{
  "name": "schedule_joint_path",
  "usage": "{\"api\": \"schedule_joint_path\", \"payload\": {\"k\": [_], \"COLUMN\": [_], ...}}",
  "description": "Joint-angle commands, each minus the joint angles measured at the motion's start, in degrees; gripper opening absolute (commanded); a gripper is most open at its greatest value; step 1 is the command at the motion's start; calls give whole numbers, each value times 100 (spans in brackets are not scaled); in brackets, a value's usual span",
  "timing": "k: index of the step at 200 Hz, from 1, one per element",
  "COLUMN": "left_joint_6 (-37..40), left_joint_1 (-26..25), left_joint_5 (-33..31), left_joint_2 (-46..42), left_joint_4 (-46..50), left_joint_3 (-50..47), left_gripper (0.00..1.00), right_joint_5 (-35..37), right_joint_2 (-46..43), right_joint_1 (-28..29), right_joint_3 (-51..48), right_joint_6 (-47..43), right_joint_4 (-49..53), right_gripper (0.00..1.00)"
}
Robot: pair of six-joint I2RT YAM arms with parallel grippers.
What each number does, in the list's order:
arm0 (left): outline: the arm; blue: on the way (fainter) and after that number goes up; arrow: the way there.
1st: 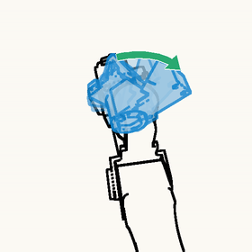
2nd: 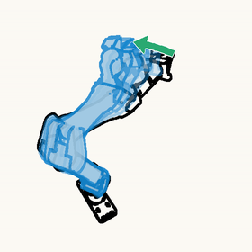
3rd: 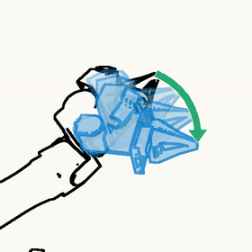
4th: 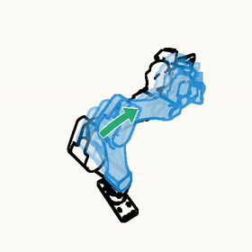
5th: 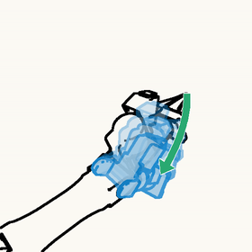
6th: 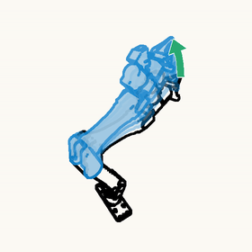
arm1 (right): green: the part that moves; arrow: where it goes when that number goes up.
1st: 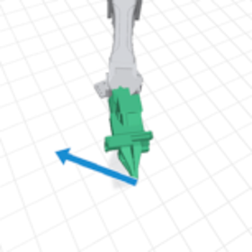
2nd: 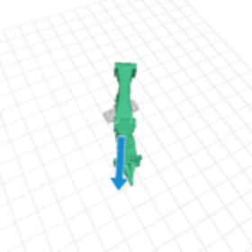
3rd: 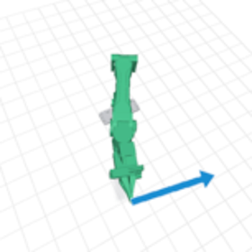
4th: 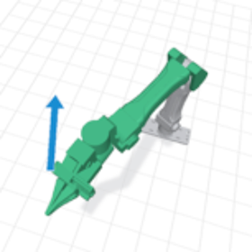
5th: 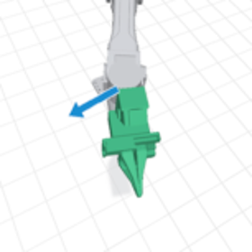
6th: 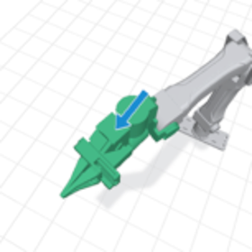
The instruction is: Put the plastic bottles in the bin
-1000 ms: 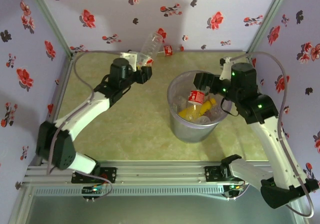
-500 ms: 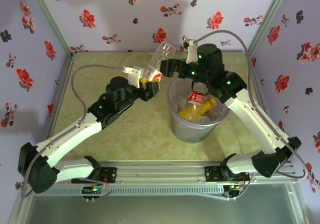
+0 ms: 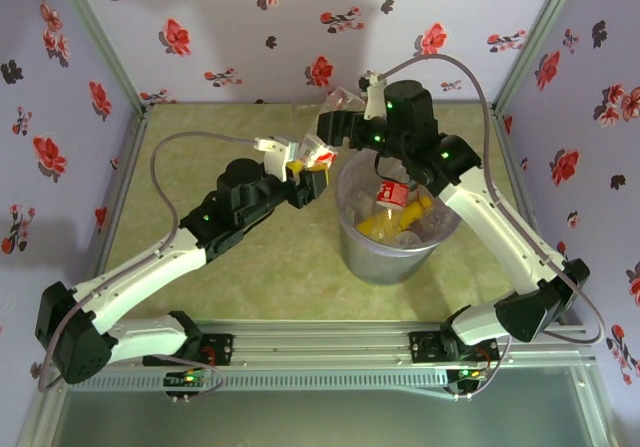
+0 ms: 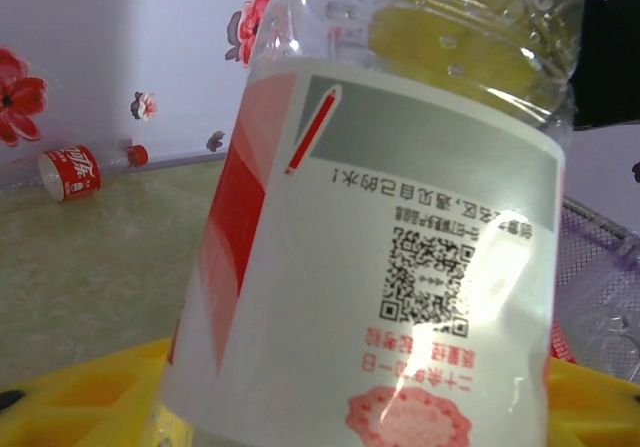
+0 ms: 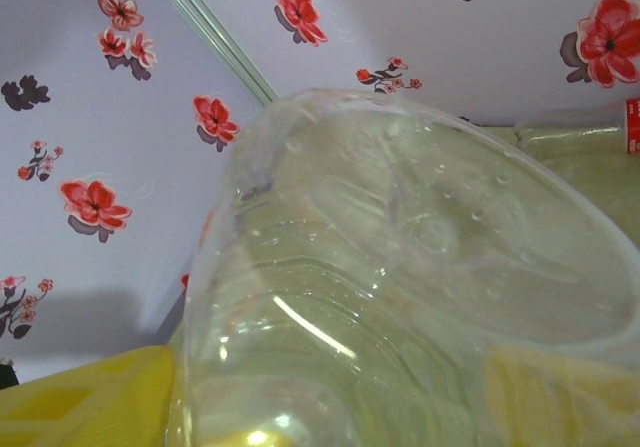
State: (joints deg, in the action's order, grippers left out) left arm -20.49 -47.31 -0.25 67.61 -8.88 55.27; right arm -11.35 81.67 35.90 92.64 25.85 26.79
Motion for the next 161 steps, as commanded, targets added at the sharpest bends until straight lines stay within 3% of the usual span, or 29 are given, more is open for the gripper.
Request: {"api": "schedule_joint_path", "payload": {"k": [1,39,46,58,66,108,161], "left_joint_6": [153,194,201,215,245,266,168], "left_joint_1": [-76,-85,-88,-86,-86,-77,-75], "left_joint_5": [-99,-102,-98,-104,-99,-163,-119], "left_joint_2": [-57,-11,-16,-38,-55,-147,-294], "left_joint_4": [-298,-306,-322,-386,-456,-570,-194], "left_joint_3": [37,63,57,38,-1,-84,-100], "left_gripper": [62,69,74,93,99,100,100], "right_joint_5": [92,107,110,116,120,102,326], "right_joint_2": [26,-70,-90,-124,-158,-544,-1450], "right_joint_1": [7,-5,-20,-51,-81,-458,-1395], "right_joint_3": [184,150,134,114,93,-103,-334], "right_joint_6": [-20,-10,-9,0,8,140,-69], "right_joint_4": [-190,-240,-256,-283,-320,-656,-390], "right_gripper": [72,61,60,59,58,53,52]}}
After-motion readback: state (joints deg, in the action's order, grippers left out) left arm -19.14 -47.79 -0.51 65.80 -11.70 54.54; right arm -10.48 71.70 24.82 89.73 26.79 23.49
